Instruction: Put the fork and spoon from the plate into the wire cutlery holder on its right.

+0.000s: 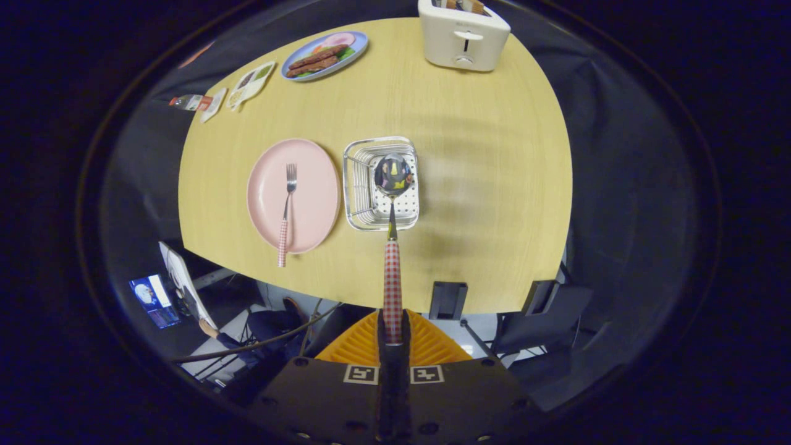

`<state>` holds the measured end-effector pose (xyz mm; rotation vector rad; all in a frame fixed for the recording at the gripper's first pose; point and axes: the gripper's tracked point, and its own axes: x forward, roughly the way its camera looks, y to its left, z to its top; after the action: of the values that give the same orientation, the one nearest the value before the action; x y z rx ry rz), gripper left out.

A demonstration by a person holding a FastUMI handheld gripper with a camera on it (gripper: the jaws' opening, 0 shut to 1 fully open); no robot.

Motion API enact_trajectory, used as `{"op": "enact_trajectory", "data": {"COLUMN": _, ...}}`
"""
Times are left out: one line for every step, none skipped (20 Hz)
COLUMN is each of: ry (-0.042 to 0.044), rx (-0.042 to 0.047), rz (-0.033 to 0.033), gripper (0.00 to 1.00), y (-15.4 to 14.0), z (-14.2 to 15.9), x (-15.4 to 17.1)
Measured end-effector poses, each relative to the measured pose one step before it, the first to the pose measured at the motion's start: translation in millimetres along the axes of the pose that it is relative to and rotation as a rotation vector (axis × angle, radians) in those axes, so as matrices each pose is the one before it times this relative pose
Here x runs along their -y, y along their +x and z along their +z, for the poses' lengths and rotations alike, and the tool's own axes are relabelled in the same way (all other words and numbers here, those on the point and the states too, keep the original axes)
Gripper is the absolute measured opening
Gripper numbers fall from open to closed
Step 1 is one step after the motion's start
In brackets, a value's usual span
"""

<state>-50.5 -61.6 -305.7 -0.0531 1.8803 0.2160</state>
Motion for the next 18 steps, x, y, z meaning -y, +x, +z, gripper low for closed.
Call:
{"op": "enact_trajectory", "data": {"ry": 0.00647, "rx": -0.00315, "rz": 0.00046, "gripper": 0.06, "y": 0.04, "z": 2.56, "x": 0.52}}
{"op": "enact_trajectory", "data": {"ry": 0.00314, "rx": -0.00074, "rz": 0.00327, "gripper": 0.06, "y": -1.22, "z": 0.77, "x": -0.15}}
{"op": "enact_trajectory", "data": {"ry": 0.00311, "rx": 0.0042, "rz": 0.0004, "gripper": 0.09, "y": -0.52, "z": 2.19, "x": 1.23}}
{"op": "enact_trajectory", "data": {"ry": 0.00759, "rx": 0.00813, "rz": 0.00848, "gripper": 0.09, "y": -0.58, "z": 5.23, "x": -1.0}}
{"op": "enact_trajectory", "data": {"ry": 0.01428, "rx": 0.01063, "rz": 0.01455, "gripper": 0.11, "y": -0.66, "z": 2.43, "x": -3.09}}
{"op": "enact_trajectory", "data": {"ry": 0.01293, "rx": 0.01049, "rz": 0.00859, "gripper": 0.13, "y": -1.46, "z": 2.52, "x": -0.86}}
{"op": "enact_trajectory", "data": {"ry": 0.01451, "rx": 0.01027, "rz": 0.0138, "gripper": 0.2, "y": -0.77, "z": 3.27, "x": -3.53}}
{"op": "enact_trajectory", "data": {"ry": 0.00817, "rx": 0.01091, "rz": 0.01275, "gripper": 0.4, "y": -2.36, "z": 2.28, "x": -3.63}}
{"op": "enact_trajectory", "data": {"ry": 0.00286, "rx": 0.02223, "rz": 0.01114, "gripper": 0.59, "y": -3.7, "z": 6.4, "x": -2.37}}
{"op": "enact_trajectory", "data": {"ry": -0.00544, "rx": 0.0205, "rz": 0.00201, "gripper": 0.79, "y": -0.16, "z": 1.04, "x": -2.64}}
{"op": "enact_trajectory", "data": {"ry": -0.00886, "rx": 0.02405, "rz": -0.00133, "gripper": 0.83, "y": -2.62, "z": 2.93, "x": -1.68}}
{"op": "enact_trajectory", "data": {"ry": -0.01015, "rx": 0.02992, "rz": -0.00209, "gripper": 0.88, "y": -2.64, "z": 4.75, "x": -2.25}}
{"op": "enact_trajectory", "data": {"ry": -0.01153, "rx": 0.02748, "rz": -0.00516, "gripper": 0.91, "y": -1.77, "z": 3.54, "x": -1.22}}
{"op": "enact_trajectory", "data": {"ry": -0.0082, "rx": 0.02065, "rz": -0.00594, "gripper": 0.94, "y": -2.07, "z": 1.88, "x": -1.73}}
{"op": "enact_trajectory", "data": {"ry": -0.0116, "rx": 0.02196, "rz": -0.00701, "gripper": 0.96, "y": -2.19, "z": 0.9, "x": -1.87}}
{"op": "enact_trajectory", "data": {"ry": -0.0171, "rx": 0.02249, "rz": -0.00881, "gripper": 0.96, "y": -3.92, "z": -0.68, "x": -3.51}}
{"op": "enact_trajectory", "data": {"ry": -0.03237, "rx": 0.02259, "rz": -0.0036, "gripper": 0.96, "y": -4.54, "z": -2.14, "x": -6.95}}
{"op": "enact_trajectory", "data": {"ry": -0.03427, "rx": 0.02595, "rz": -0.0019, "gripper": 0.96, "y": -3.93, "z": -3.24, "x": -10.85}}
